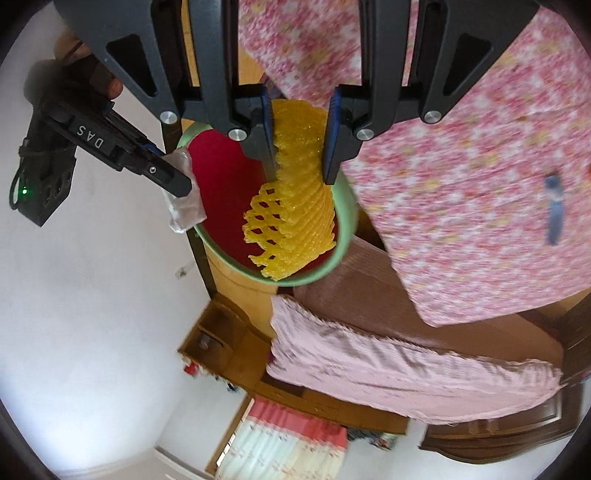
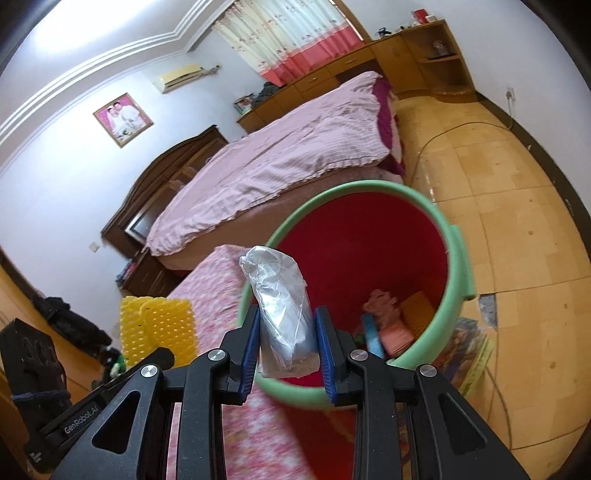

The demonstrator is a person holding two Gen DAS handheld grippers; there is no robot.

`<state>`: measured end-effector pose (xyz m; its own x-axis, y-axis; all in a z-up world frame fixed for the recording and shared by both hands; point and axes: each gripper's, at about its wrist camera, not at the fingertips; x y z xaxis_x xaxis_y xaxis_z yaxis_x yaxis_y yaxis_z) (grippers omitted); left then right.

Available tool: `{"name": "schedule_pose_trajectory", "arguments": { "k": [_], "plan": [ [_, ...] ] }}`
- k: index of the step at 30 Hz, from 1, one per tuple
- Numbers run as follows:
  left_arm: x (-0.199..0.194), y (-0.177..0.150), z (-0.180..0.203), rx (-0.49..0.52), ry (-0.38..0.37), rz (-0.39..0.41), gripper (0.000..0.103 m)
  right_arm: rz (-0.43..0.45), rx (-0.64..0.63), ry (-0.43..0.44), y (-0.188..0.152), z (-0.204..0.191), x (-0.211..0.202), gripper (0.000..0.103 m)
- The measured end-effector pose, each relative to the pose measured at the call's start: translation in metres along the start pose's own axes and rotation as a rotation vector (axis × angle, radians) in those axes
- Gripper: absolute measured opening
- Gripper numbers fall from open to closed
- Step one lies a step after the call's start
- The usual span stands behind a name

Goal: Collect trash
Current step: 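Carry the foam net and clear plastic bag over the red bucket, then open both tools to drop the net and bag into the bucket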

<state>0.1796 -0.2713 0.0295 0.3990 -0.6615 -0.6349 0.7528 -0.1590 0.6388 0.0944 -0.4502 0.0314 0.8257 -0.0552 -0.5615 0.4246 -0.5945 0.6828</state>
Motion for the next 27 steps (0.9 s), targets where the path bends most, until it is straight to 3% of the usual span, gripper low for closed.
{"name": "schedule_pose_trajectory", "arguments": {
  "k": [9, 14, 27],
  "plan": [
    [0.044, 0.01, 0.021, 0.055, 0.01, -0.044, 0.024, -0.015, 0.043, -0.016, 0.003, 0.024, 0.017, 0.03],
    [0.051, 0.01, 0.024, 0.063, 0.007, -0.053, 0.04, -0.028, 0.073, -0.013, 0.003, 0.036, 0.024, 0.032],
    [0.064, 0.019, 0.018, 0.001, 0.025, -0.049, 0.057, -0.029, 0.092, -0.03, 0.007, 0.04, 0.024, 0.034]
  ]
}}
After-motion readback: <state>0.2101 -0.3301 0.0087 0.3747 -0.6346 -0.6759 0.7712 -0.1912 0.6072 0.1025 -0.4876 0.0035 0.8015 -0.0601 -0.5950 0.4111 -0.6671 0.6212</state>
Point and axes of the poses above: each gripper's, at about its wrist camera, not at the fingertips, and x roughly the way its jaws point, z to its right, y to its top, and after that the axes turned 4 degrees about -x, right-handed
